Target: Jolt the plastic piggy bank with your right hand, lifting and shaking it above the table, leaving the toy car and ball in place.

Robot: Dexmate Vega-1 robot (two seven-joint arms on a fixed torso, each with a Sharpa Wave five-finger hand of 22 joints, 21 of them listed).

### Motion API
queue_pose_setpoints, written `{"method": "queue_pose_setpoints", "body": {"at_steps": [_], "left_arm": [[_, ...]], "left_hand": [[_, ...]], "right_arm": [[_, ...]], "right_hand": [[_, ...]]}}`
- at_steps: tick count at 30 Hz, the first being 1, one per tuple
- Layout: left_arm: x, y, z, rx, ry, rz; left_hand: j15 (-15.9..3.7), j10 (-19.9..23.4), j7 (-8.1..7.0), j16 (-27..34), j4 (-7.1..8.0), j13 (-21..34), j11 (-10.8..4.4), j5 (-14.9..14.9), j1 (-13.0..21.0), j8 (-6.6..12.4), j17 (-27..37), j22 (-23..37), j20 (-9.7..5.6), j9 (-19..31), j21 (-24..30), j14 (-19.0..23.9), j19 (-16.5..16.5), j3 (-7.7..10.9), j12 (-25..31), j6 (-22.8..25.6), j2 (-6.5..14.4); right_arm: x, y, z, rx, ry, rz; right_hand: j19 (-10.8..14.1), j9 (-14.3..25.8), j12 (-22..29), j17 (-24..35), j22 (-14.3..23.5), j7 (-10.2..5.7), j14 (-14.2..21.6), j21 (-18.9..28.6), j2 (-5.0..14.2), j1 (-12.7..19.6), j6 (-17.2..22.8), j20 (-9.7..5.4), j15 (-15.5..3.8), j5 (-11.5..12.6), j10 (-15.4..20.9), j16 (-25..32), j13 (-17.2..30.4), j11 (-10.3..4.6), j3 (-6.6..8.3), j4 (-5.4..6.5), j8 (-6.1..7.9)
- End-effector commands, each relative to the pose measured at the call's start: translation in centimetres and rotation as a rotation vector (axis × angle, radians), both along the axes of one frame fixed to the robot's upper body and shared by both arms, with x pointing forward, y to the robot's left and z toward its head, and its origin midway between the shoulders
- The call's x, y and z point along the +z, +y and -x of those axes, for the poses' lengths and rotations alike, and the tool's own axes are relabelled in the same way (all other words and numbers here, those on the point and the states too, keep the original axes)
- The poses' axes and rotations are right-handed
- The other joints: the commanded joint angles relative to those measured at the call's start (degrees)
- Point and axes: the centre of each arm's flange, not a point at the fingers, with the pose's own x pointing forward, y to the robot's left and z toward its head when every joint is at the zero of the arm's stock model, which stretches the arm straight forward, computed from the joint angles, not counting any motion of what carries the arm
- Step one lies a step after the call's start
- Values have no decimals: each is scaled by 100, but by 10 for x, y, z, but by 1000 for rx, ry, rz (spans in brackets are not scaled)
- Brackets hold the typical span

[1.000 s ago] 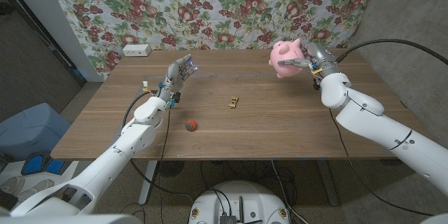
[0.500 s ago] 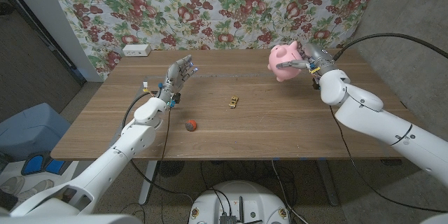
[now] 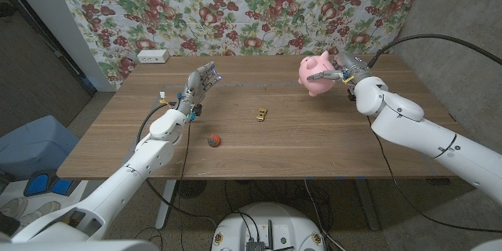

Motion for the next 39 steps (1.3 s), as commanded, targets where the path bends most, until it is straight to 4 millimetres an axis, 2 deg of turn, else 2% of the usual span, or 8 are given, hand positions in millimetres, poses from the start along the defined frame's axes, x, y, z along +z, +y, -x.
{"method": "queue_pose_setpoints", "body": {"at_steps": [1,39], "left_arm": [[-2,3,0,0,3,5],[-5,5,5,5,9,3]], "left_hand": [[-114,1,6,-4,-7,28,35,2,54,6,8,26,27,31,-21,-8,27,5,0,48,40],[-119,-4,6,-7,-4,28,70,3,51,6,9,26,17,31,-20,-15,26,5,-1,53,41]], "right_arm": [[-4,8,-10,-25,51,36],[-30,4,-39,-119,143,47]], "right_hand": [[-38,1113,14,9,20,-700,388,22,1944,1694,1807,-15,-1085,533,1649,-2,1677,-1245,1480,128,19],[-30,1123,-15,8,21,-712,394,31,1947,1692,1823,-25,-1086,527,1661,9,1685,-1240,1482,127,7]]}}
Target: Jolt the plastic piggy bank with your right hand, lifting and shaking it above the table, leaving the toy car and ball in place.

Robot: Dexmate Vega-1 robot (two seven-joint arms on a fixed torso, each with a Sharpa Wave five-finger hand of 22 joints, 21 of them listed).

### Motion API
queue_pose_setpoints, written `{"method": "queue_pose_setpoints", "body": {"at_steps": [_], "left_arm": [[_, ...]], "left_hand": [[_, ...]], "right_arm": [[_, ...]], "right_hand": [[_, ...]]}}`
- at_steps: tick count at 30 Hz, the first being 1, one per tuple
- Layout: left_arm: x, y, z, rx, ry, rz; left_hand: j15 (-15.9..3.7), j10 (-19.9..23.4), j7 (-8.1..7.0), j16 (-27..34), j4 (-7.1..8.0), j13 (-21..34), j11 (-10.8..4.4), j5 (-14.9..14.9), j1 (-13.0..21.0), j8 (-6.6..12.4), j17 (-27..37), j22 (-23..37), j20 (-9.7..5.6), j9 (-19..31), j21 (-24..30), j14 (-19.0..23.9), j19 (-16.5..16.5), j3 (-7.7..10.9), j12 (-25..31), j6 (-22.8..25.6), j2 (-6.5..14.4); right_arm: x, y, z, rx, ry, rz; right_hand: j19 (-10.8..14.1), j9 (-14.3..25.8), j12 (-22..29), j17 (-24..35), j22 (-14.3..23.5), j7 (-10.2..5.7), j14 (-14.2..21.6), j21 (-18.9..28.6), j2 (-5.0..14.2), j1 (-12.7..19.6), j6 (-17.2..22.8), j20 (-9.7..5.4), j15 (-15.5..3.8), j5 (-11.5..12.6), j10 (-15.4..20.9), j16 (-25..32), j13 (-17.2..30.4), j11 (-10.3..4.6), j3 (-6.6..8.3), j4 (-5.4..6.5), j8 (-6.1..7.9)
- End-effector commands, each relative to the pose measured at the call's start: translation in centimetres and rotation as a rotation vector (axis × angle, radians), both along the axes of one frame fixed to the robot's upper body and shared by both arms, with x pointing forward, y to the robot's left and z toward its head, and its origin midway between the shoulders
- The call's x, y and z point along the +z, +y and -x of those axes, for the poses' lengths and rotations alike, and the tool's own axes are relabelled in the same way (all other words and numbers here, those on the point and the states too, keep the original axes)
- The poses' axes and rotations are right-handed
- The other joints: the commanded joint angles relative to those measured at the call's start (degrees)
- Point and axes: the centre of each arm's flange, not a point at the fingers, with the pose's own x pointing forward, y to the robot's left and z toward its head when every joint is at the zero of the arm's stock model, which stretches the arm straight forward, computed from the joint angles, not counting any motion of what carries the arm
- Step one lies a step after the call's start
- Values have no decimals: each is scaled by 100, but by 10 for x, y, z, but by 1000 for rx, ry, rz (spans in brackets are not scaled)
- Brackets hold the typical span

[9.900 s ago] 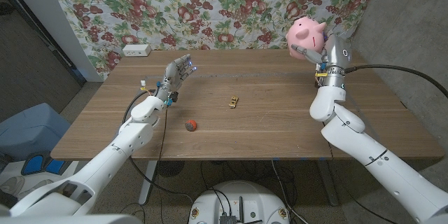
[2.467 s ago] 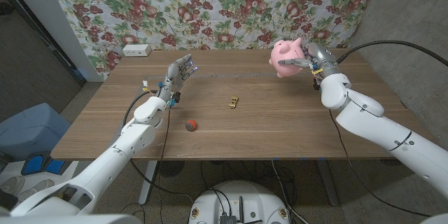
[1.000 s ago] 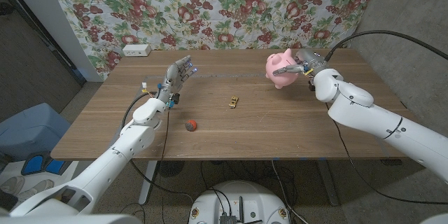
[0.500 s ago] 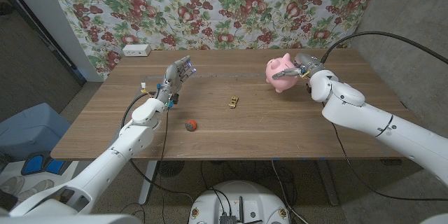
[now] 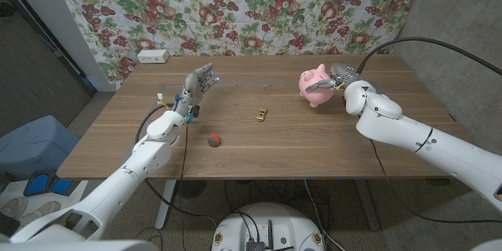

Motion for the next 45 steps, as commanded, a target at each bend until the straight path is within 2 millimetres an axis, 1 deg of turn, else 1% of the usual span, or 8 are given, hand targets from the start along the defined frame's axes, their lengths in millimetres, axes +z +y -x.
{"method": "queue_pose_setpoints", "body": {"at_steps": [1,25,35,38,40,42,44,45], "left_arm": [[-2,-2,3,3,2,1],[0,-8,4,9,5,-2],[1,-11,3,13,6,-4],[1,-12,3,12,6,-4],[2,-13,3,11,6,-4],[3,-14,3,11,6,-6],[3,-15,2,10,4,-6],[3,-15,2,11,4,-7]], "left_hand": [[-115,28,-13,-6,-5,28,36,3,52,6,8,26,18,31,-20,-15,26,5,-1,33,41],[-113,27,-17,-3,-5,28,43,3,49,5,8,26,26,32,-21,-9,23,3,0,35,38],[-107,26,-19,-2,-2,28,50,3,45,6,10,26,21,32,-20,-8,24,3,0,40,37],[-103,19,-17,-4,-2,28,55,3,46,4,9,26,24,32,-20,-12,26,4,-2,36,40],[-108,18,-15,-5,-2,28,60,3,47,5,9,26,22,32,-20,-15,26,4,-2,38,40],[-106,13,-22,-4,-1,28,65,3,45,5,10,26,23,32,-21,-13,23,3,-4,38,38],[-102,11,-23,-3,0,28,74,4,45,5,10,26,25,32,-21,-12,23,5,-4,39,42],[-102,13,-23,-3,-1,28,72,3,45,4,10,26,22,32,-21,-10,23,4,-3,36,40]], "right_arm": [[-10,-4,-8,-25,17,-4],[-23,-13,-27,-88,79,21],[-23,-15,-30,-90,102,35],[-22,-16,-31,-92,105,42],[-21,-17,-31,-94,108,46],[-20,-17,-30,-98,110,52],[-20,-18,-30,-106,112,58],[-19,-18,-30,-109,113,59]], "right_hand": [[-26,1124,27,7,21,-715,393,33,1947,1691,1776,-24,-1086,527,1659,8,1687,-1241,1482,127,26],[-11,1122,10,4,22,-727,393,44,1944,1687,1779,-11,-1085,525,1661,3,1690,-1261,1484,126,15],[-62,1079,-46,-7,23,-809,271,35,1886,1631,1739,37,-1064,528,1549,-69,1695,-1246,1479,139,-32],[-131,1028,-173,-20,24,-827,127,16,1885,1513,1652,65,-1044,538,1419,-145,1594,-1229,1463,198,-108],[-162,967,-261,-278,22,-849,3,2,1893,1390,1535,100,-1064,548,1309,-374,1541,-1232,1427,237,-207],[-260,881,-417,-690,21,-840,-137,-36,1845,1265,1357,159,-996,531,1100,-656,1459,-1213,1298,231,-356],[-333,822,-583,-875,20,-903,-348,-71,1810,1142,1204,217,-892,538,860,-876,1375,-1221,1272,248,-471],[-506,748,-767,-1120,21,-959,-545,-140,1771,1032,1022,243,-831,558,631,-1152,1268,-1251,1293,244,-605]]}}
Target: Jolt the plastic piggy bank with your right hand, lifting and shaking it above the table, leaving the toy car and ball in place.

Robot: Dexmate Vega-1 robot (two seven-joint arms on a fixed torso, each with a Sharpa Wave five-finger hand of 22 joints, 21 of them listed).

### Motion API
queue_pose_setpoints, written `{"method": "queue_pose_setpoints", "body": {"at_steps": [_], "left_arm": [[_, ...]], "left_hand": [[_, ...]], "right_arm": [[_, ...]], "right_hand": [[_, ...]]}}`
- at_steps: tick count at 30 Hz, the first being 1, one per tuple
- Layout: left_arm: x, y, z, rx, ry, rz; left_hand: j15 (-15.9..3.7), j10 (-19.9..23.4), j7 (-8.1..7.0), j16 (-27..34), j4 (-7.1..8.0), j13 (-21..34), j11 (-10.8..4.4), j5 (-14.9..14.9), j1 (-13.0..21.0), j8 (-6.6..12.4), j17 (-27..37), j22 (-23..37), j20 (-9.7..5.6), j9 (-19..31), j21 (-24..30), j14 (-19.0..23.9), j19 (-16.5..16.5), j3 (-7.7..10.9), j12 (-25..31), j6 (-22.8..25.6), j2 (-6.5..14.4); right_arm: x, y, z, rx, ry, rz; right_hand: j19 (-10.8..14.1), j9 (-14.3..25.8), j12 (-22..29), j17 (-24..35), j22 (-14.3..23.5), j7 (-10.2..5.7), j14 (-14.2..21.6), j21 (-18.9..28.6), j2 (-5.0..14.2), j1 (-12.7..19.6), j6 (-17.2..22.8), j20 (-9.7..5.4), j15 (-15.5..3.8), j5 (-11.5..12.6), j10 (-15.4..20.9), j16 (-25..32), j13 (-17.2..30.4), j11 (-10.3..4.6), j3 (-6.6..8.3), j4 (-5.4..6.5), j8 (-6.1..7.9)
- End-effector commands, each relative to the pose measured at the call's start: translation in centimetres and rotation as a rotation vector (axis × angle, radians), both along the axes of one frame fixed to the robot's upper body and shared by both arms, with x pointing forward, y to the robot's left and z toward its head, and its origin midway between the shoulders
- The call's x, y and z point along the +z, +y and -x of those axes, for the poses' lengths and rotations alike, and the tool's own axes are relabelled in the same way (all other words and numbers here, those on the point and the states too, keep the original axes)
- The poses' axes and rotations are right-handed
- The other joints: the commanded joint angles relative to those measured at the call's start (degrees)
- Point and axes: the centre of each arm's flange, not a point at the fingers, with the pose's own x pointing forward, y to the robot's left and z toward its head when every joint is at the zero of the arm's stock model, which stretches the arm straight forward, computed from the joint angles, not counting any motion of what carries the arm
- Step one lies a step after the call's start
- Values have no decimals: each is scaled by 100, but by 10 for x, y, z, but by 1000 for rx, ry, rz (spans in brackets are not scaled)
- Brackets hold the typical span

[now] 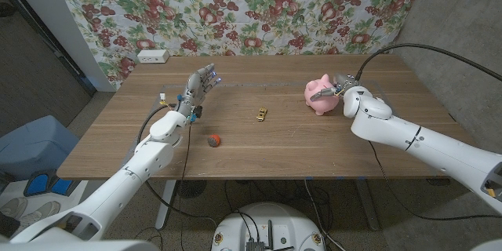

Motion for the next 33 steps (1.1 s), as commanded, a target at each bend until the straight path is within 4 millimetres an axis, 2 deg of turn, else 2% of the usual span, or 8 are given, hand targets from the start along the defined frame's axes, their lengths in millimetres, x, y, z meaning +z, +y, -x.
{"method": "queue_pose_setpoints", "body": {"at_steps": [1,4,11,20,23,26,29,33], "left_arm": [[3,-5,-2,-2,-1,-5],[3,-6,-2,-2,-1,-5],[5,-9,-2,-1,-3,-4],[3,-8,-1,2,-2,-2],[3,-8,0,2,-3,0],[2,-8,0,0,-3,1],[2,-7,1,-2,-3,1],[2,-7,1,-4,-5,-2]], "left_hand": [[-99,37,-19,-3,-1,29,47,3,45,4,9,26,25,32,-21,-10,23,4,-2,36,39],[-98,28,-24,-3,-3,29,53,3,46,5,9,26,23,32,-21,-11,22,3,-6,39,37],[-102,32,-20,-4,-5,29,53,3,47,4,8,26,29,32,-21,-11,21,2,-3,38,35],[-92,21,-31,-4,-6,29,48,3,48,3,8,26,38,32,-20,-10,24,3,-6,37,35],[-92,21,-27,-2,-6,29,55,3,47,3,8,26,37,32,-20,-6,24,2,-5,36,34],[-91,23,-27,-1,-4,29,47,3,46,3,9,26,34,32,-19,-4,26,2,-4,36,35],[-95,27,-29,-1,-4,29,52,3,46,2,9,26,39,32,-19,-4,25,2,-2,34,34],[-98,26,-28,0,-6,29,50,3,47,3,8,26,40,32,-18,1,29,2,-2,36,34]], "right_arm": [[2,-5,-1,-20,19,25],[4,-5,1,-32,19,39],[7,-5,2,-45,44,64],[9,-3,3,-51,66,87],[9,-3,4,-57,71,91],[9,-3,5,-55,81,87],[8,-4,6,-57,86,85],[7,-4,10,-52,77,73]], "right_hand": [[-288,599,-437,-597,10,-982,-680,-118,1538,1184,890,95,-742,569,480,-626,1206,-1101,1311,242,-294],[-440,478,-677,-966,6,-1022,-1020,-195,1438,1019,631,214,-677,591,208,-1070,1068,-1165,1359,227,-493],[-699,349,-886,-1232,1,-1086,-1408,-328,1256,737,434,320,-548,534,-132,-1460,1015,-1128,1291,250,-665],[-1311,139,-1410,-1518,-2,-1106,-2545,-680,960,462,-364,641,-216,44,-1226,-2014,959,-1100,875,210,-1104],[-1604,50,-1663,-1625,-5,-1165,-3104,-886,931,345,-819,748,-122,-227,-1759,-2265,892,-1051,718,240,-1290],[-1828,-50,-1802,-1753,-12,-1192,-3425,-1101,857,174,-1407,836,-20,-513,-2177,-2448,814,-1007,540,275,-1434],[-2000,-137,-1843,-1855,-17,-1184,-3620,-1279,810,33,-1862,935,38,-651,-2452,-2578,754,-994,422,304,-1465],[-2288,-295,-1874,-2007,-17,-1176,-3894,-1580,786,-194,-2524,1048,133,-640,-2874,-2767,657,-933,265,352,-1470]]}}
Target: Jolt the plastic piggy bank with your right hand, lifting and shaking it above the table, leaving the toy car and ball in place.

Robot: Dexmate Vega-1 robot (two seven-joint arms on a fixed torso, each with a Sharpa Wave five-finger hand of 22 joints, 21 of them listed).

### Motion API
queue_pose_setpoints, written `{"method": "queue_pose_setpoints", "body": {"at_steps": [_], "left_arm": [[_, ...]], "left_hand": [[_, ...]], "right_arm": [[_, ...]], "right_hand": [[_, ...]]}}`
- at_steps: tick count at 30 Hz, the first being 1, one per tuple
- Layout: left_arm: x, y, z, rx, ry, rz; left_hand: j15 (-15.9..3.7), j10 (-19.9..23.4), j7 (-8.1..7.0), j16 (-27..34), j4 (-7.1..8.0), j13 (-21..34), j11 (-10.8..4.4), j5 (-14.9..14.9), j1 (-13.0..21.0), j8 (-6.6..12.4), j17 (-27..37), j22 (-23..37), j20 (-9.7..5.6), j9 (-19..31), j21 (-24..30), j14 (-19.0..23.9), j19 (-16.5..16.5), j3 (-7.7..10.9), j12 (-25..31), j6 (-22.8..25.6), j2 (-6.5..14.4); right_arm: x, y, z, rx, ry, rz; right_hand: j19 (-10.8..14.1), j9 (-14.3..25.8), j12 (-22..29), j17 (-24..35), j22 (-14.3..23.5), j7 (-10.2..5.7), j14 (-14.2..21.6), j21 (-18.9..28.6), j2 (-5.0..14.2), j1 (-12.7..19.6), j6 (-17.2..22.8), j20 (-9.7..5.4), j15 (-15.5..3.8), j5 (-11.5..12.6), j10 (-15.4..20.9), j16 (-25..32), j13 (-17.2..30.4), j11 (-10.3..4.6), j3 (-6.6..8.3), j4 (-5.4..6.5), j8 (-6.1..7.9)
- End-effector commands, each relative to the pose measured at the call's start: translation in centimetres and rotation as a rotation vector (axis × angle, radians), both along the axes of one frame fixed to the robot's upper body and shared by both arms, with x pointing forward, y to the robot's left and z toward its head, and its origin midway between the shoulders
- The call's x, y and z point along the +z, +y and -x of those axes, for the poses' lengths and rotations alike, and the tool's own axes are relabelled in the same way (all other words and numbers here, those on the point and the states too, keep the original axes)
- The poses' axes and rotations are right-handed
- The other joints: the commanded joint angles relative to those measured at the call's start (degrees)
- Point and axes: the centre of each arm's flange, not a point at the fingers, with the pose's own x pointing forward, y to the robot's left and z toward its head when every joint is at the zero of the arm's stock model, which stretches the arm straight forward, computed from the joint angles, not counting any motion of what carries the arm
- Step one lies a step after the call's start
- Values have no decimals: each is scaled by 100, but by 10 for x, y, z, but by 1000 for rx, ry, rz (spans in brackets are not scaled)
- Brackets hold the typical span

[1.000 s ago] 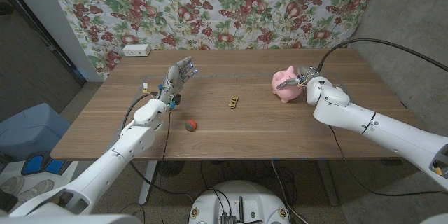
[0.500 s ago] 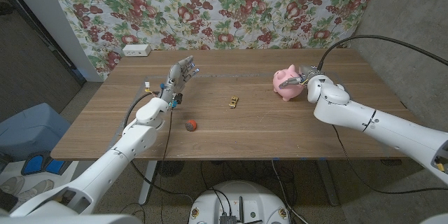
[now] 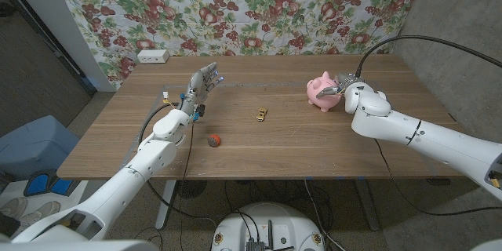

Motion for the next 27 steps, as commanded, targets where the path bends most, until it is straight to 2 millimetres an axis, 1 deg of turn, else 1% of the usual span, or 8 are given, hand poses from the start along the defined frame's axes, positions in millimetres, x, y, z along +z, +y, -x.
{"method": "queue_pose_setpoints", "body": {"at_steps": [1,2,7,12,15,19,22,27], "left_arm": [[-1,1,2,-4,-4,0],[-1,1,2,-5,-3,1],[-2,2,3,-6,-2,0],[-3,3,4,-8,-3,-2],[-3,3,5,-9,-4,-4],[-4,5,6,-10,-4,-2],[-4,6,7,-11,-7,-3],[-5,8,8,-11,-8,-4]], "left_hand": [[-96,34,-29,0,-6,29,37,3,47,4,8,26,18,32,-18,1,8,2,-2,37,33],[-97,31,-31,0,-6,29,39,3,47,3,8,26,16,32,-18,1,8,2,-3,36,34],[-97,33,-28,-2,-5,29,51,3,46,5,9,26,17,32,-18,-4,7,2,-2,39,34],[-90,33,-33,-3,-2,29,51,3,43,5,10,26,17,32,-19,-7,6,3,-1,41,35],[-93,31,-35,-3,0,29,52,3,41,4,11,26,19,32,-20,-9,3,2,-2,37,35],[-90,33,-38,-3,-3,29,45,3,43,1,9,26,19,32,-20,-7,2,3,-1,31,35],[-88,29,-36,-3,-3,29,53,3,43,0,9,26,17,32,-20,-8,1,3,-2,29,34],[-79,30,-47,-1,7,29,53,2,29,4,14,26,24,32,-22,-11,-3,-3,-1,39,29]], "right_arm": [[0,0,7,4,1,-12],[-1,-1,8,7,-2,-17],[-3,-4,13,42,-37,-61],[-7,-8,19,105,-123,-131],[-9,-11,23,148,-177,-179],[-12,-15,27,211,-251,-252],[-14,-17,29,252,-306,-300],[-15,-20,32,313,-355,-371]], "right_hand": [[-274,-165,-44,-143,18,15,-271,-291,-68,-271,-675,140,117,15,-463,-192,-91,47,-180,25,-37],[-383,-203,-55,-178,18,13,-382,-380,-81,-318,-821,185,133,35,-598,-256,-116,65,-217,31,-34],[-508,-319,-42,-285,19,28,-610,-598,-99,-560,-1185,285,213,92,-921,-406,-203,92,-356,101,-14],[-750,-425,-52,-408,19,40,-1080,-893,-129,-820,-1446,356,409,165,-1287,-662,-314,138,-511,167,15],[-918,-466,-58,-477,17,29,-1299,-1069,-127,-901,-1509,364,445,207,-1489,-786,-383,178,-567,176,40],[-931,-486,-45,-517,16,50,-1365,-1142,-107,-953,-1393,360,462,220,-1547,-832,-431,182,-593,189,98],[-816,-505,33,-564,18,58,-1220,-1180,-75,-1044,-1323,339,436,220,-1392,-796,-494,174,-628,218,124],[-694,-518,52,-602,18,64,-1247,-1201,-53,-1124,-1241,319,453,213,-1339,-824,-543,192,-659,241,149]]}}
